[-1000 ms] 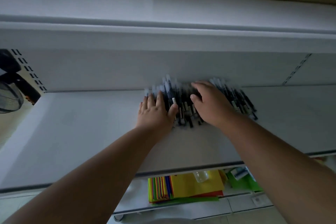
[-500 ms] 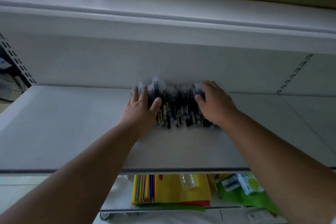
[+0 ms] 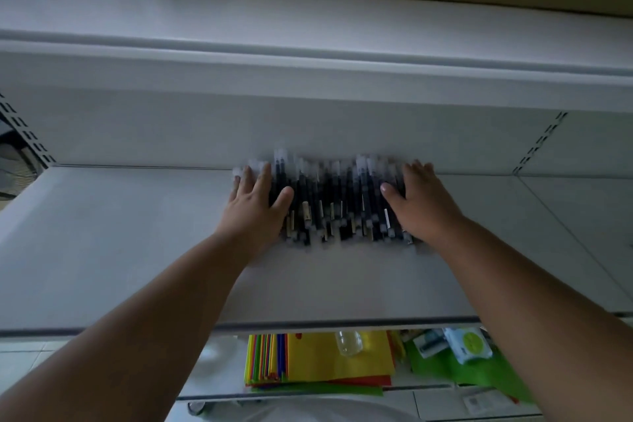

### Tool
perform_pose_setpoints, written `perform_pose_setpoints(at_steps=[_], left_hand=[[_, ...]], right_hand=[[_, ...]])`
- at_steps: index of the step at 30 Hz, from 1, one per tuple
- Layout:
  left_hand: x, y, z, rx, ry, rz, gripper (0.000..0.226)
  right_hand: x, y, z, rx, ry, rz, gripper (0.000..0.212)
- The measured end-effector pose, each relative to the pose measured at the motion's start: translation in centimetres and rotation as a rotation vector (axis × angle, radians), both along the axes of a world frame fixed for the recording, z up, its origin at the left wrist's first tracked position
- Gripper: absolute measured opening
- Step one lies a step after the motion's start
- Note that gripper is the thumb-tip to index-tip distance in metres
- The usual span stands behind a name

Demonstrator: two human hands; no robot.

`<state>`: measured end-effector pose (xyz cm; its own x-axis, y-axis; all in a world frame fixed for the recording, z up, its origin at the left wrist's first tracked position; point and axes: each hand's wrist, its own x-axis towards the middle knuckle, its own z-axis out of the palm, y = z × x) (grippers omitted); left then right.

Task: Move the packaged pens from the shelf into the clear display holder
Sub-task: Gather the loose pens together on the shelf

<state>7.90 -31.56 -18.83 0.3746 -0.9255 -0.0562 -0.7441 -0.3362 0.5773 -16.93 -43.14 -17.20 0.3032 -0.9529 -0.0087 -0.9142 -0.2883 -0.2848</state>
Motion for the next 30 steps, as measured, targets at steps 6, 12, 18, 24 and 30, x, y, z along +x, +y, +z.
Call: perform_pose_setpoints(at_steps=[6, 12, 18, 24, 30], left_hand=[[0.1, -1.9, -1.3, 0.040, -0.127, -0.135, 0.079], [-0.3, -3.1, -1.5, 0.004, -0.075, -0.084, 0.096], [-0.9, -2.3, -1.0, -0.037, -0.004, 0.004, 0.071], [-0.5, -2.9, -1.4, 0.034, -0.108, -0.080, 0.084], [-0.8, -1.2, -0.9, -0.083, -0.017, -0.013, 0.066]], right_hand=[[0.0, 0.0, -0.9, 0.168, -0.074, -0.067, 0.080], [0.6, 0.3, -0.4, 0.158, -0.011, -0.031, 0.080], [0.8, 0.1, 0.0, 0.176, 0.076, 0.022, 0.083], [2.6, 0.4, 0.6, 0.134, 0.142, 0.047, 0.087], [2.6, 0.5, 0.2, 0.111, 0.091, 0.013, 0.086]])
